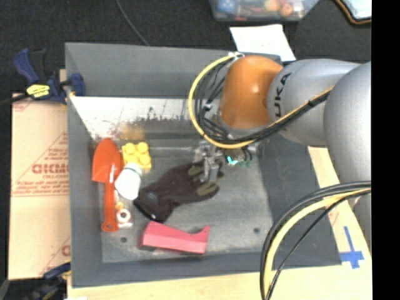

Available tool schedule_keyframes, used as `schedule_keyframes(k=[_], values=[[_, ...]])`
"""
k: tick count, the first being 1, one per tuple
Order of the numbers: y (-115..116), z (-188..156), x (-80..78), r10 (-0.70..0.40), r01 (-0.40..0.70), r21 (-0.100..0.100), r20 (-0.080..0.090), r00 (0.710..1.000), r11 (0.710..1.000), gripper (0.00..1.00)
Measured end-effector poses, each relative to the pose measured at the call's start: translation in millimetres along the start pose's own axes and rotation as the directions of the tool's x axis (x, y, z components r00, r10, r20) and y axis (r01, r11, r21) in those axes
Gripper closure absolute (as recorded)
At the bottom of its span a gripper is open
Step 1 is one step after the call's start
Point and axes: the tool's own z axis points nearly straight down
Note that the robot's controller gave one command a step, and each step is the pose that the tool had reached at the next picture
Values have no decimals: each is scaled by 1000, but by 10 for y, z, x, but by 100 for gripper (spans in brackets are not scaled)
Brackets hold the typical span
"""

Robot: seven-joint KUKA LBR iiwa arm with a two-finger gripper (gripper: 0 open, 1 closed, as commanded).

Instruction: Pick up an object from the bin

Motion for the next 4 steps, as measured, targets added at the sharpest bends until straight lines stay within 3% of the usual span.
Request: schedule_keyframes(k=[1,2,4], values=[[-110,-1226,4,23,-23,4,13,1000,1000,0],[93,-1617,30,-18,18,2,6,1000,1000,100],[124,-1654,87,-1,1,1,5,1000,1000,100]])
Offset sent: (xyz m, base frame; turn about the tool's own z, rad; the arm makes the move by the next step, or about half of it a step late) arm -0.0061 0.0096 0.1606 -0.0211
